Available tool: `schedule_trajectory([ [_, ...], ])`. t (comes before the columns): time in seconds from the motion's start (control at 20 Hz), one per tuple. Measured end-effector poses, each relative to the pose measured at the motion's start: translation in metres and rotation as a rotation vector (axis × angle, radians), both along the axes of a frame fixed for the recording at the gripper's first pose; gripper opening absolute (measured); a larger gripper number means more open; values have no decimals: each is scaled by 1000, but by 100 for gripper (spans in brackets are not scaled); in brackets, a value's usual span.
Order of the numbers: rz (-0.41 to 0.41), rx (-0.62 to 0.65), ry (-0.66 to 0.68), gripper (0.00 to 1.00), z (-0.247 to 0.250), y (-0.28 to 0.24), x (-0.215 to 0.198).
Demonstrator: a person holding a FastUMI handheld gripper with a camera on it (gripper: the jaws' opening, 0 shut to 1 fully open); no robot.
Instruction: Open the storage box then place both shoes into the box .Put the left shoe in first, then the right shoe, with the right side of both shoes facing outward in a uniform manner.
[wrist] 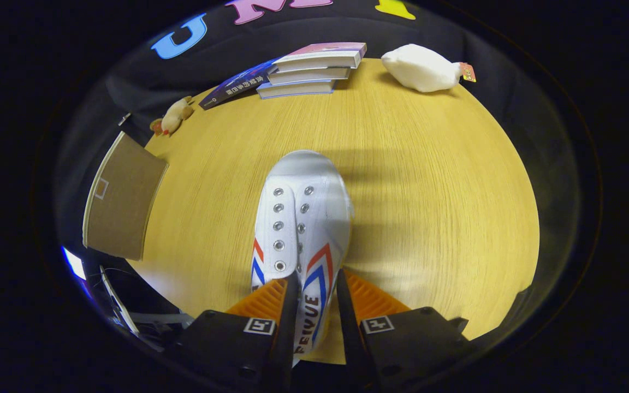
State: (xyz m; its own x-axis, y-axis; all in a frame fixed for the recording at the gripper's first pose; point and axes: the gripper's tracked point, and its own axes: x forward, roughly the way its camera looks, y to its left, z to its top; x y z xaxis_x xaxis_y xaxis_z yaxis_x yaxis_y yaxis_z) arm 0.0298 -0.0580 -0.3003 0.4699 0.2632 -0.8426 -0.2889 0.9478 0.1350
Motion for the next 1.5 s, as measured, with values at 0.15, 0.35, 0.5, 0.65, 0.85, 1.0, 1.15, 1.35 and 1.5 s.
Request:
schedule_trajectory([
  [0.15,-46,12,35,26,1,-5,2],
  [0.35,-50,11,6,10,5,-7,2],
  [0.5,-82,45,16,7,17,0,-5],
  [0.65,-113,58,-15,7,43,9,-14],
  [0.85,-160,97,-56,7,94,37,-27],
  [1.0,-166,136,-96,7,134,75,-38],
  [1.15,-152,177,-117,7,168,126,-52],
  [1.35,-91,250,-120,7,199,207,-70],
  [1.5,-46,305,-105,7,207,268,-80],
])
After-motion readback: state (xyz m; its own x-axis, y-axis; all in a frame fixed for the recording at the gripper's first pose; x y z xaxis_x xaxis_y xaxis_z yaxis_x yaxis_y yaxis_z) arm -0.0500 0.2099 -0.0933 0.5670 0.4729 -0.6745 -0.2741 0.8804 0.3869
